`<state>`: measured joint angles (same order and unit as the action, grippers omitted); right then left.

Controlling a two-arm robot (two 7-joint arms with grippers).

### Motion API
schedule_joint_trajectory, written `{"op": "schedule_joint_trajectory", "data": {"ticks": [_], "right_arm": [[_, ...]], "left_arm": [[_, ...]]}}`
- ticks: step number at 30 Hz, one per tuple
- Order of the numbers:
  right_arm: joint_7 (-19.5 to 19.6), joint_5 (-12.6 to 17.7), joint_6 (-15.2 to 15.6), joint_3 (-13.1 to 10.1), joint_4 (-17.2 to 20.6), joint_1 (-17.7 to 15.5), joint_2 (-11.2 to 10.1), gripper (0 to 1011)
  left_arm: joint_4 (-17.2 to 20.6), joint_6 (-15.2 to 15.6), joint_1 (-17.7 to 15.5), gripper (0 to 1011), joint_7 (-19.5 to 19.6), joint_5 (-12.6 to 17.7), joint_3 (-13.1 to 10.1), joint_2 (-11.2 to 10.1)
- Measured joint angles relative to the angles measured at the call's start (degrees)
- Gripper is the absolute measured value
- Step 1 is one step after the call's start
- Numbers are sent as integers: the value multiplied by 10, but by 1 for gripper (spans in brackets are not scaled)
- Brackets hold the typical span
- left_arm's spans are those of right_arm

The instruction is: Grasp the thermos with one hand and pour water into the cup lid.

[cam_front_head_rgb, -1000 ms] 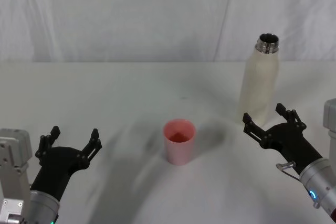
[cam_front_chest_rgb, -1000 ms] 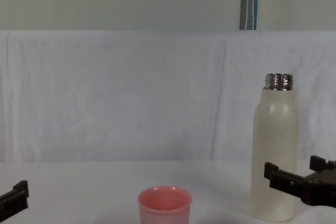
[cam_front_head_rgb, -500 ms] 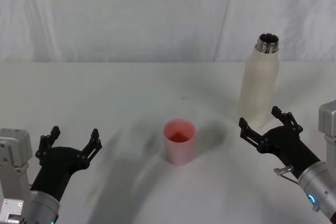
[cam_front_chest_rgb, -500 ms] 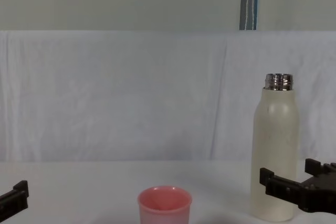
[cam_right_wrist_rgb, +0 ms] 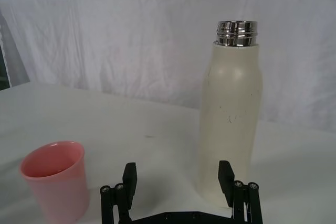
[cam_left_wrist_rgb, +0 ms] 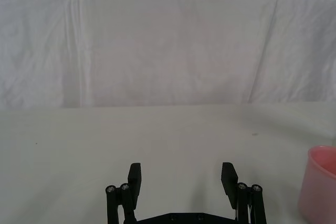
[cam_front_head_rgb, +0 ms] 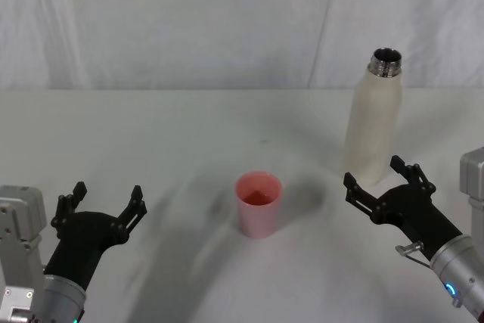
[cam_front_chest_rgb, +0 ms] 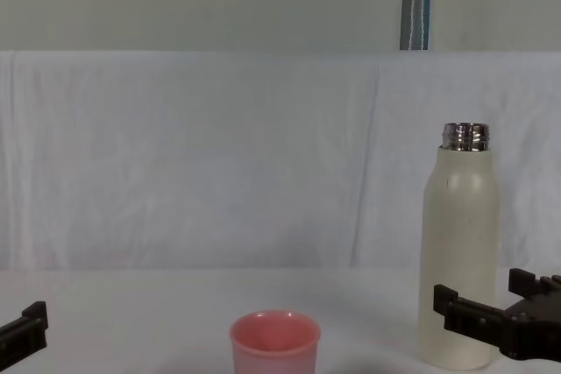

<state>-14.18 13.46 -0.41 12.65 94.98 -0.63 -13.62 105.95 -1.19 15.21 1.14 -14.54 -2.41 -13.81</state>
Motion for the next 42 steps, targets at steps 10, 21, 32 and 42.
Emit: {"op": "schedule_joint_trajectory", "data": {"ticks": [10,21,32,42], "right_arm": [[-7,6,1,2,-3,1,-3,1000],[-6,5,1,2,-3,1,-2,1000],[-5,4,1,1,-3,1,-2,1000],[-4,3,1,1,-3,1,-1,1000]], "left_arm": [[0,0,0,1001,0,0,0,0],[0,0,0,1001,0,0,0,0],[0,0,0,1001,0,0,0,0],[0,0,0,1001,0,0,0,0]]}}
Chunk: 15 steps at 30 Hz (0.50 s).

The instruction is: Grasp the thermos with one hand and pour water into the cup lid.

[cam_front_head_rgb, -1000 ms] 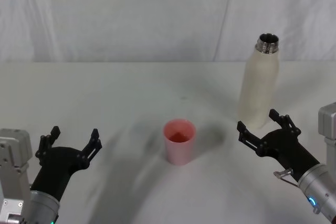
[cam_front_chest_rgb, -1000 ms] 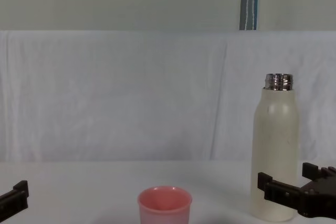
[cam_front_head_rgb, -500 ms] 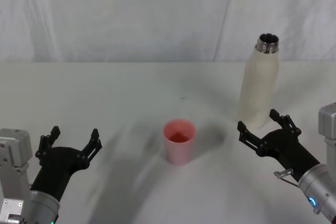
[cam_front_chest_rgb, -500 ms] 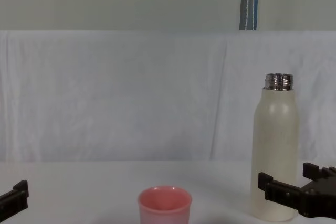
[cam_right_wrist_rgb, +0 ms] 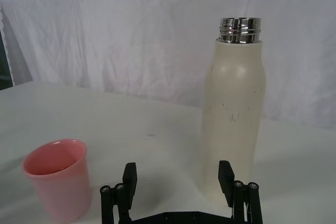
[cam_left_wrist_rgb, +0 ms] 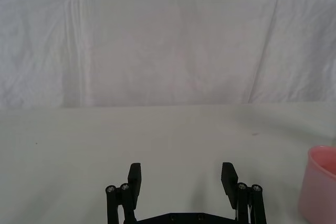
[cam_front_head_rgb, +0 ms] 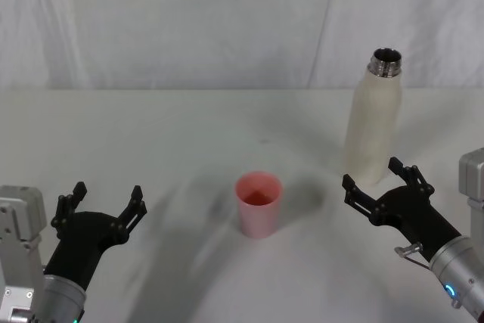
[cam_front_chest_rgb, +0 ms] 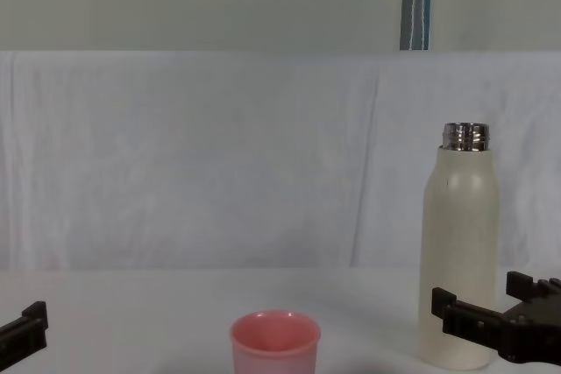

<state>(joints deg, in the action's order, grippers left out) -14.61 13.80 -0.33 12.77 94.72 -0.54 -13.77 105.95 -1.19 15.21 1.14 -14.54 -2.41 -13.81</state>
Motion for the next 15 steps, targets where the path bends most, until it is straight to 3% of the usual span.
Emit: {"op": "schedule_joint_trajectory", "data": {"ticks": [15], "right_arm": [[1,0,0,0,0,0,0,1000]], "left_arm": [[0,0,0,1001,0,0,0,0]]}}
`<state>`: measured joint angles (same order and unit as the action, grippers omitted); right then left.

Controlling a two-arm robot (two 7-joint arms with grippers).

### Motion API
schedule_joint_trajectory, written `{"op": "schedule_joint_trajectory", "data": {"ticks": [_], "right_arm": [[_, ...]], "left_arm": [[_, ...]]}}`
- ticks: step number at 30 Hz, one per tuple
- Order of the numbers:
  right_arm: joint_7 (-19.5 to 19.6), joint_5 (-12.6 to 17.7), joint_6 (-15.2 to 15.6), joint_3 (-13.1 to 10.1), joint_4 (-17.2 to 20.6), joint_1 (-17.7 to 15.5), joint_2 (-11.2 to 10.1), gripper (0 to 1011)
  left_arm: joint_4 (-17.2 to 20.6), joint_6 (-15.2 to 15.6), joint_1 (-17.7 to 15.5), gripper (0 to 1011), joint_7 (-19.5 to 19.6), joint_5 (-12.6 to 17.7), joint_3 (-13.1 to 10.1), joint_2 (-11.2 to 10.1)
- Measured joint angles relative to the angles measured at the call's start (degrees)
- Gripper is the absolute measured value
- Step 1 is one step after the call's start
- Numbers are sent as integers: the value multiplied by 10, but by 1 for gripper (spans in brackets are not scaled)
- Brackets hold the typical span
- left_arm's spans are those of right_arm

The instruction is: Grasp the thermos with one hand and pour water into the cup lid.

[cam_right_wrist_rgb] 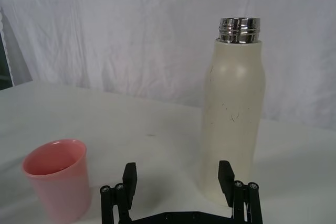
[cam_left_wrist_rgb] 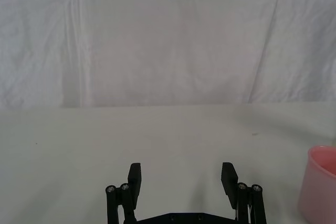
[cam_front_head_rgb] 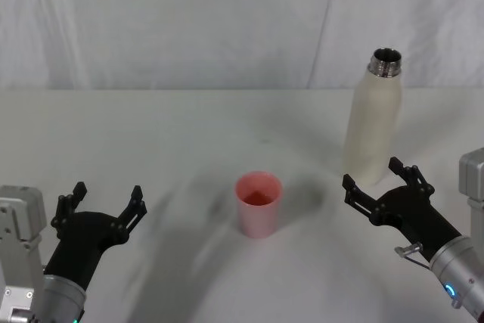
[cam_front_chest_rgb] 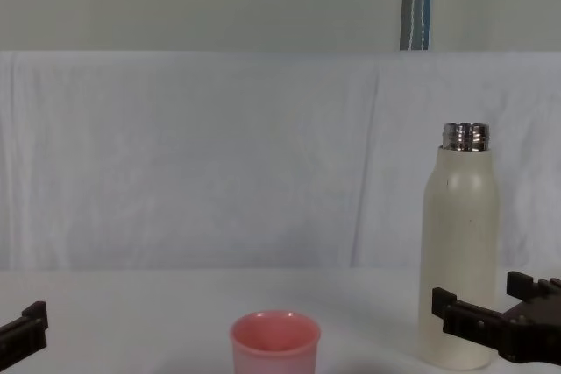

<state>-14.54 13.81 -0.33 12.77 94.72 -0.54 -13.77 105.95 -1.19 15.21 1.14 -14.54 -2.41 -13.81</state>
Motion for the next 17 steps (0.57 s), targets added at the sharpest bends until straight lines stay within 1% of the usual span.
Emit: {"op": "schedule_joint_trajectory", "data": {"ticks": [17], "right_arm": [[0,0,0,0,0,0,0,1000]], "left_arm": [[0,0,0,1001,0,0,0,0]]}}
